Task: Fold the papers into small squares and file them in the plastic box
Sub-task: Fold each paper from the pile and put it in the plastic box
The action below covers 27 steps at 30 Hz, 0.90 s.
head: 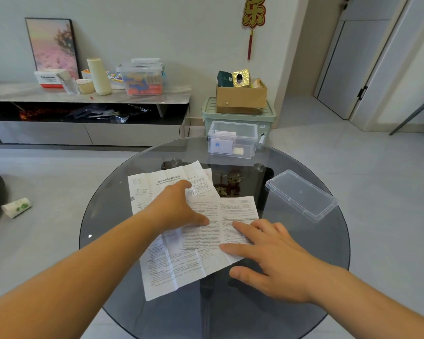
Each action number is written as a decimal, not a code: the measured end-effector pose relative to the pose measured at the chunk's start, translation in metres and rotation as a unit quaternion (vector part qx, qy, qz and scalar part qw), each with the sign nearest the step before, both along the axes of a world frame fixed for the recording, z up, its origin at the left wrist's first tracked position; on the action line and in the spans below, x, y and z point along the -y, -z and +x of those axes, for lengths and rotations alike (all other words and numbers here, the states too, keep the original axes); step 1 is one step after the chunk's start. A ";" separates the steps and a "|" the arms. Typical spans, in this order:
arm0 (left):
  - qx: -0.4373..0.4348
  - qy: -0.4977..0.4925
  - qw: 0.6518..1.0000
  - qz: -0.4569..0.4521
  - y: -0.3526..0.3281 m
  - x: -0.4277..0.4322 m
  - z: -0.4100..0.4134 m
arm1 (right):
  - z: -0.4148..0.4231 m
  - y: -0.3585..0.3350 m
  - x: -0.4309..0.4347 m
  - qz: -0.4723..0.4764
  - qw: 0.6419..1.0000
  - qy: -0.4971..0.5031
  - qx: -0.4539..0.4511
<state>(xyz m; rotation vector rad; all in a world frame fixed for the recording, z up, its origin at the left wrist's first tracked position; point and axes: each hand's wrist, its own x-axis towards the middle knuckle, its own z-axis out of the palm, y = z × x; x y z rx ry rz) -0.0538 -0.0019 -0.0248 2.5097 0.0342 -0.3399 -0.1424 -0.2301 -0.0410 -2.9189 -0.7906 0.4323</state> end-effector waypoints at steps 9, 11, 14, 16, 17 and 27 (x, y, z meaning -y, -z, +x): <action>-0.029 0.047 0.993 -0.107 -0.005 -0.004 -0.002 | 0.001 -0.003 0.010 0.050 0.998 0.029 0.012; -0.037 0.061 0.990 -0.119 -0.007 -0.004 -0.008 | 0.001 -0.002 0.012 0.056 0.998 0.031 0.024; -0.067 0.063 0.985 -0.149 -0.012 -0.002 -0.015 | 0.000 -0.001 0.013 0.082 0.995 0.039 0.028; -0.095 0.045 0.980 -0.168 -0.016 -0.001 -0.018 | -0.001 0.000 0.013 0.108 0.993 0.047 0.027; -0.112 0.034 0.977 -0.179 -0.017 -0.001 -0.019 | -0.001 0.000 0.012 0.119 0.991 0.050 0.028; -0.188 0.095 0.956 -0.203 -0.021 -0.006 -0.040 | -0.009 -0.002 0.008 0.143 0.985 0.051 0.079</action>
